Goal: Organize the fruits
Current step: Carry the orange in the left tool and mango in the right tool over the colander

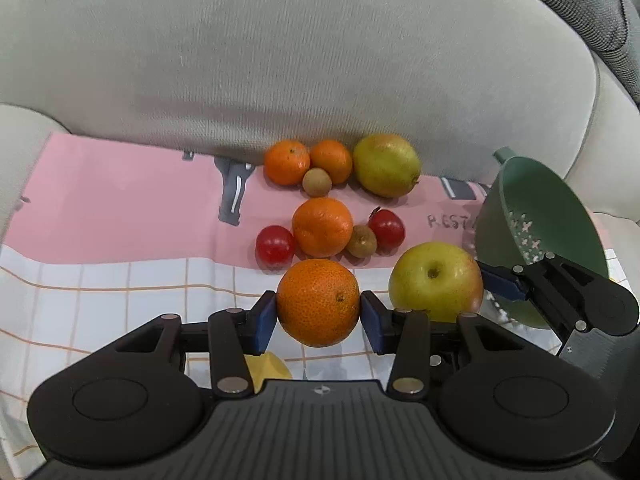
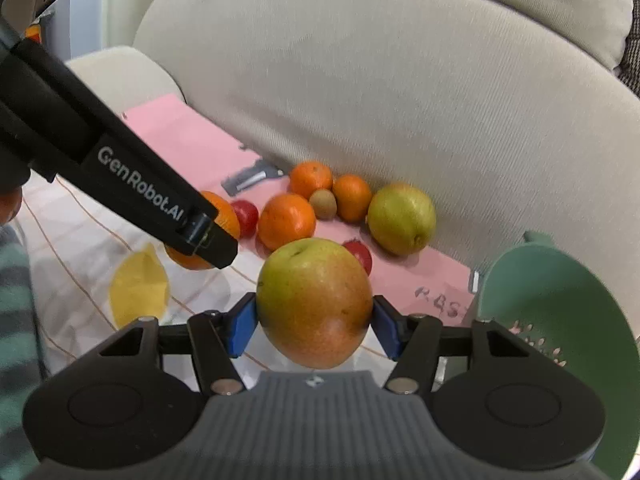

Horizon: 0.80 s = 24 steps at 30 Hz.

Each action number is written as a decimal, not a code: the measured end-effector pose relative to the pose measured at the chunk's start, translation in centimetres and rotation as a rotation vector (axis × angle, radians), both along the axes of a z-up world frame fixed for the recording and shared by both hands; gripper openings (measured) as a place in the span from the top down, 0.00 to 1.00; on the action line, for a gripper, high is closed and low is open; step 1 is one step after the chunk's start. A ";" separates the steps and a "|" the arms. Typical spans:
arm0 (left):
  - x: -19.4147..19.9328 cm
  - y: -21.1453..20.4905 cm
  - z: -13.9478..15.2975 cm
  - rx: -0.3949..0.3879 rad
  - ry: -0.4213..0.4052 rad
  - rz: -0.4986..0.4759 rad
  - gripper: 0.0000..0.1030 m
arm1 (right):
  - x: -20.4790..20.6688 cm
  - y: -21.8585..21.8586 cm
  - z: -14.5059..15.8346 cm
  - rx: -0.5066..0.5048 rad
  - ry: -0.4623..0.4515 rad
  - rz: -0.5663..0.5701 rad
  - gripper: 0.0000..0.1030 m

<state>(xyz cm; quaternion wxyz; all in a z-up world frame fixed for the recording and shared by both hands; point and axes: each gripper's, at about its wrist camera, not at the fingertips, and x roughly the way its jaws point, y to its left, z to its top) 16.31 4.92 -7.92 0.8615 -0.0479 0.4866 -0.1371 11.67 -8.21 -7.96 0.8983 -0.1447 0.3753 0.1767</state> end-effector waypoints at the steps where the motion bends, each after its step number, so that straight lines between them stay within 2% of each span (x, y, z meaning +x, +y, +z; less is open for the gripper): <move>1: -0.3 -0.1 0.5 0.005 -0.009 -0.002 0.51 | -0.3 -0.1 0.5 0.004 -0.009 -0.001 0.43; 14: -4.5 -2.5 5.9 0.005 -0.106 -0.045 0.51 | -3.9 -2.5 5.9 0.049 -0.096 -0.044 0.43; 24: -5.8 -6.5 7.8 0.007 -0.145 -0.114 0.51 | -5.7 -6.1 7.8 0.042 -0.125 -0.095 0.43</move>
